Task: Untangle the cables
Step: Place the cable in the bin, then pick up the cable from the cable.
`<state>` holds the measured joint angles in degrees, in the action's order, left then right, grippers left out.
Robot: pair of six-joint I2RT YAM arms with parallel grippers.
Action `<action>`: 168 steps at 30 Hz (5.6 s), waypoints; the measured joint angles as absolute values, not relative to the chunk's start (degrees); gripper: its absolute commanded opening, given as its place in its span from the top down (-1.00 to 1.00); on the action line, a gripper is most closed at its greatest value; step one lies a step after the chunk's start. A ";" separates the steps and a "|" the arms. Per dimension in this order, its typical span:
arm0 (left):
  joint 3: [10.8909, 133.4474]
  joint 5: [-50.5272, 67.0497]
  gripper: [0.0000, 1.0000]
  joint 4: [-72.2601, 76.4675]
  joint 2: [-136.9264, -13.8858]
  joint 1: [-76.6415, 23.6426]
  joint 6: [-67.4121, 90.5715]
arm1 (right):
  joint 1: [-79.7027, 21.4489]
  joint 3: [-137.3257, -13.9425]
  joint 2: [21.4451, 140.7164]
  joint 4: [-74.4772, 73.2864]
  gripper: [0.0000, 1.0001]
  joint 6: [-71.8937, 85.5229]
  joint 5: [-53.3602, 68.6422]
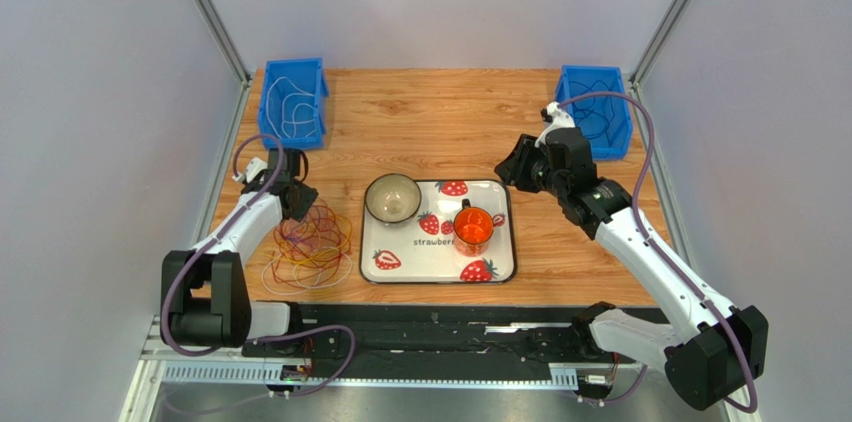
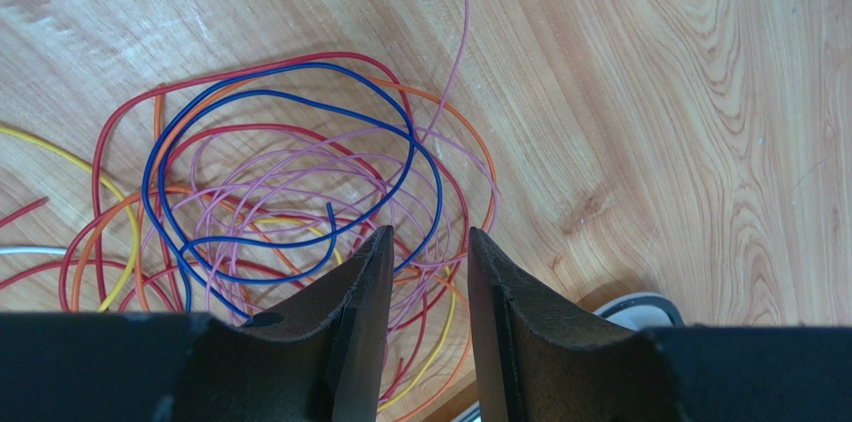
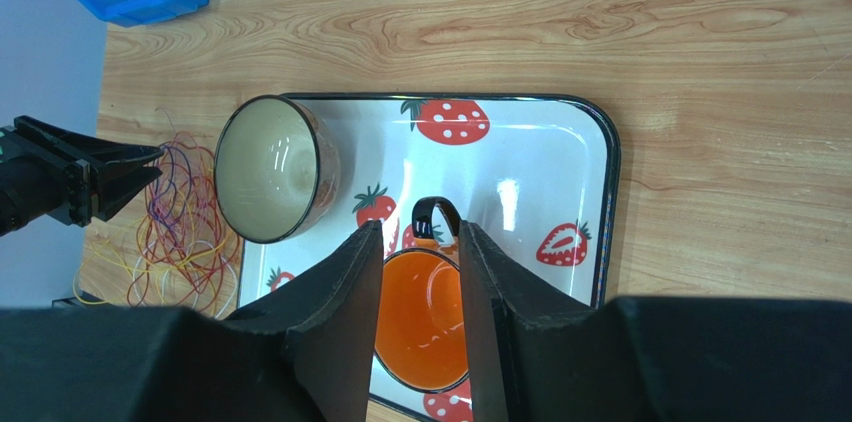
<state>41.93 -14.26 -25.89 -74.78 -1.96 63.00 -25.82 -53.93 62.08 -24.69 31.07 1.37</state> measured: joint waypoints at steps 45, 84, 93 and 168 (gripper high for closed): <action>41.71 -14.39 0.61 -21.02 -80.49 -1.34 62.74 | -25.82 -53.25 62.08 -25.69 0.26 30.57 1.08; 44.64 -12.32 0.50 -19.38 -87.02 -0.64 60.55 | -25.82 -52.34 62.17 -25.67 0.26 30.41 1.10; 44.64 -11.92 0.96 -19.40 -87.07 -0.64 60.27 | -25.82 -52.34 62.37 -25.67 0.26 30.33 1.10; 70.04 24.69 1.00 -30.76 -41.82 -0.60 50.17 | -50.72 -88.58 106.30 1.26 0.06 40.03 30.39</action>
